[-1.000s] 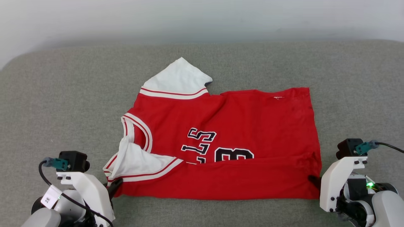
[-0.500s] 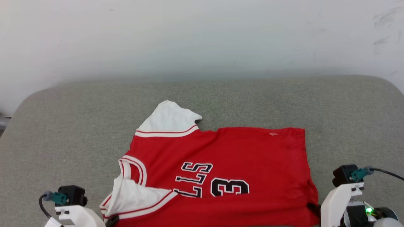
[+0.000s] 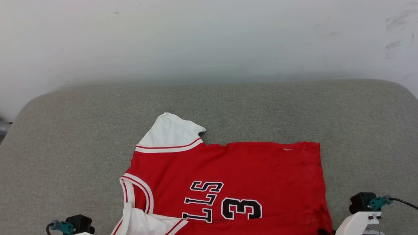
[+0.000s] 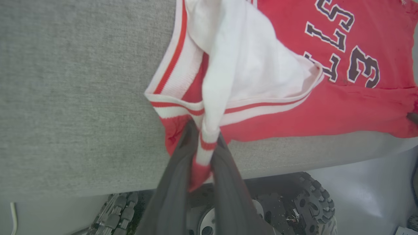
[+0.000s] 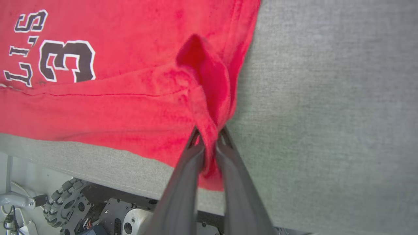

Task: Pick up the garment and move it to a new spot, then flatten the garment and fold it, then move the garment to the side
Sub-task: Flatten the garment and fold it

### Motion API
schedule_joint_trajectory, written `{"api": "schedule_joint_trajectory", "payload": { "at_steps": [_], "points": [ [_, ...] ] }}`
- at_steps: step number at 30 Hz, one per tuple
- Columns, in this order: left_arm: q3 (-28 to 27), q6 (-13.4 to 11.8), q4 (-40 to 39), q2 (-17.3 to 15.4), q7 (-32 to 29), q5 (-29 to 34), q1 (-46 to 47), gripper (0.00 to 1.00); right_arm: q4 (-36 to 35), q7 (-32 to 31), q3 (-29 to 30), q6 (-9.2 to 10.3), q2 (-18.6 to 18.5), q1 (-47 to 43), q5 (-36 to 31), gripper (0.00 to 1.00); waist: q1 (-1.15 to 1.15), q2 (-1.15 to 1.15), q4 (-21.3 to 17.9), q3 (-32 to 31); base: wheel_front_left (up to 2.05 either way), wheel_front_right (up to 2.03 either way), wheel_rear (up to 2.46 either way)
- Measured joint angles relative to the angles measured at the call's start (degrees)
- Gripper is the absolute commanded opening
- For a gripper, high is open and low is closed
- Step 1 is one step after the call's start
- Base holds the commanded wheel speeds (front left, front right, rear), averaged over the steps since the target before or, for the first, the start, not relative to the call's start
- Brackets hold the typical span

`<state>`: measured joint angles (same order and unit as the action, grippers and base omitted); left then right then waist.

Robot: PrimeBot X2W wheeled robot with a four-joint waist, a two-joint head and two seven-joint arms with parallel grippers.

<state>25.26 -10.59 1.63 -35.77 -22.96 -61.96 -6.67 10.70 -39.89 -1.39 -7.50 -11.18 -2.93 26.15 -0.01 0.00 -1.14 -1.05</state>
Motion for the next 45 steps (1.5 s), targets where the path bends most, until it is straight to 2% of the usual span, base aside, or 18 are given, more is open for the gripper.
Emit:
{"api": "schedule_joint_trajectory", "payload": {
  "at_steps": [1,2,10,16,22,29,37,42,45],
  "points": [
    [0.0,0.1,0.5,0.2,0.1,0.0,0.3,0.70,0.1,1.1,-0.2,0.00,0.0,0.0,0.0,1.00,0.00,0.00,0.0,0.0,0.00,0.00,0.00],
    [0.0,0.4,1.0,0.2,0.5,0.1,0.6,1.00,0.1,2.0,-0.3,0.00,0.0,0.0,0.0,1.00,0.00,0.00,-0.1,0.1,0.00,0.00,0.00],
    [-0.9,1.7,2.7,0.1,5.5,3.5,4.0,1.00,-3.0,17.4,-0.4,0.00,0.6,0.1,-1.8,1.00,0.00,0.00,-0.2,-0.2,0.00,0.00,0.00],
    [-1.4,1.5,1.8,0.5,12.0,9.0,7.9,1.00,-7.4,28.4,1.5,0.00,3.2,0.6,-5.4,1.00,0.00,0.00,-0.9,-0.3,0.00,0.00,0.00],
    [-2.0,0.7,1.4,2.3,17.7,12.9,12.7,1.00,-13.7,32.8,3.2,0.00,4.4,1.7,-9.3,1.00,0.00,0.00,-1.9,1.1,0.00,0.00,0.00],
    [-2.1,0.0,3.5,4.1,21.2,17.1,22.0,1.00,-20.2,34.3,4.3,0.00,6.1,4.5,-11.7,1.00,0.01,0.00,-3.4,6.7,0.00,0.00,0.00],
    [-2.1,4.5,10.8,3.4,16.4,16.9,36.5,1.00,-22.0,35.2,4.1,0.00,7.4,8.9,-13.6,1.00,0.02,0.00,-6.1,15.4,0.00,0.00,0.00],
    [-1.9,8.7,16.6,1.4,8.7,14.3,44.9,1.00,-21.8,35.7,4.4,0.00,7.8,10.7,-13.6,1.00,0.02,0.00,-8.7,19.3,0.00,0.00,0.00],
    [-1.6,10.7,20.2,-0.3,2.0,12.4,49.4,1.00,-21.3,36.2,4.4,0.00,7.9,11.3,-13.4,1.00,0.02,0.00,-10.5,20.8,0.00,0.00,0.00]
  ]
}}
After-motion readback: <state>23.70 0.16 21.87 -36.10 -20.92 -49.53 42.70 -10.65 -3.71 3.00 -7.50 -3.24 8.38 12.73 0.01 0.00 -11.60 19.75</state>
